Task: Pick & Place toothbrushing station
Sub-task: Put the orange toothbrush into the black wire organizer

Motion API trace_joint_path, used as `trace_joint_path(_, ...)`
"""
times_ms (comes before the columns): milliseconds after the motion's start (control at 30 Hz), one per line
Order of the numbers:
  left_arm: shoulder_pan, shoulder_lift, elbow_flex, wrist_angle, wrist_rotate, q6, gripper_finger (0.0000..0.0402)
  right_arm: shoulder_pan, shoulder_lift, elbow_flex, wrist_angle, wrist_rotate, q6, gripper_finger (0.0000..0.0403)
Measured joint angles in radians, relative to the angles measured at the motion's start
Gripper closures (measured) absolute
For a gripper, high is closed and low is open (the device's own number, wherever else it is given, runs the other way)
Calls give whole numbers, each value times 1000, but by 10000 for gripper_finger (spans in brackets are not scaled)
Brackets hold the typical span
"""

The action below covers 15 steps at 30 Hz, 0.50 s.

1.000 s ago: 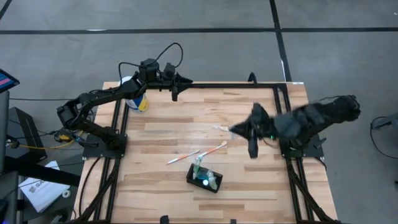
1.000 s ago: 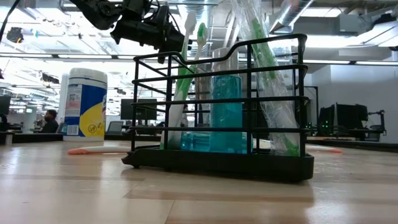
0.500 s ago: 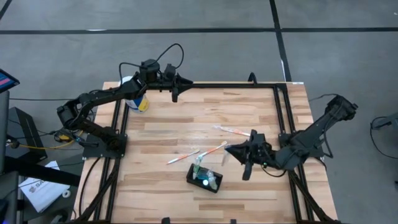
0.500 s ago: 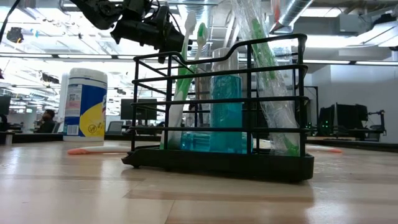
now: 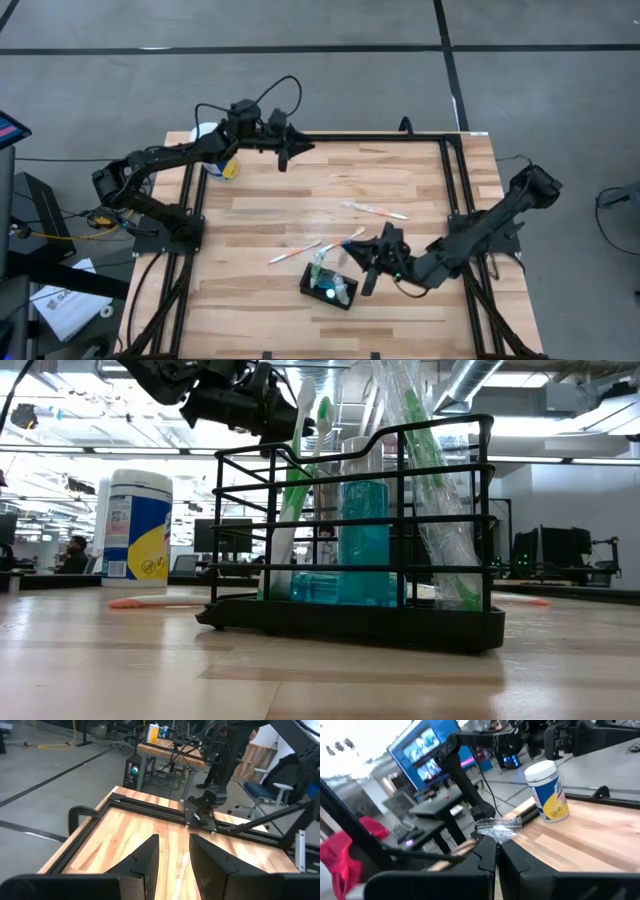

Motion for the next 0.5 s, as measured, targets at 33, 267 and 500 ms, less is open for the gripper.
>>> trace_joint_path(33, -3, 0, 0, 0, 6, 1, 300, 0, 17, 0, 36, 7, -2, 403)
trace_joint_path(267, -4, 0, 0, 0, 71, -2, 300, 9, 63, 1, 138, 59, -38, 403)
trace_joint_path(500, -4, 0, 0, 0, 81, -7, 300, 52, 55, 1, 123, 149, -59, 403)
